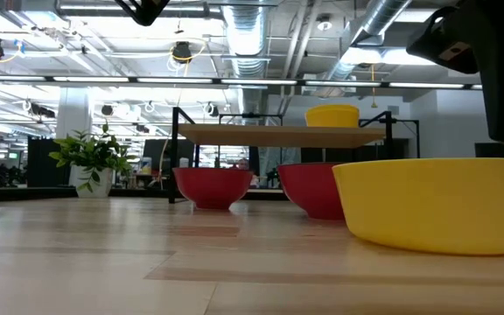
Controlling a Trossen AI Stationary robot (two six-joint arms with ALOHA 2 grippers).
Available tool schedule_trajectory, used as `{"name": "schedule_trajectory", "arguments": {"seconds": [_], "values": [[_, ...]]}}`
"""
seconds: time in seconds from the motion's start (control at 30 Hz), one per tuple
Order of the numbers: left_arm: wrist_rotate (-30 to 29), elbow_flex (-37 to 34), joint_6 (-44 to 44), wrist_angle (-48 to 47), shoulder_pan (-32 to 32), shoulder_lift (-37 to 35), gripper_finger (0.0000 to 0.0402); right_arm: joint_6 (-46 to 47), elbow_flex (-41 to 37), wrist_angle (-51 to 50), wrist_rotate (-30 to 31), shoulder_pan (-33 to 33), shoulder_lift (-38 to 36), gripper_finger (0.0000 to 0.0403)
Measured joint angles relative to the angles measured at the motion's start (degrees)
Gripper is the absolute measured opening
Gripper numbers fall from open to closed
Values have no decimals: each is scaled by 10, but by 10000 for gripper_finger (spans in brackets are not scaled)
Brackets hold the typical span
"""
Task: Pick & Place Mini bowls
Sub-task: Stack the yellow bowl on top of the yellow bowl on the shelf
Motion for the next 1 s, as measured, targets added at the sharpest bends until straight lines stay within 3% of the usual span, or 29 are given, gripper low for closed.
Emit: {"name": "schedule_trajectory", "arguments": {"seconds": [1.0], "values": [[0, 0, 0, 0, 0, 0, 150, -30, 0, -9, -15, -14, 0, 66]]}}
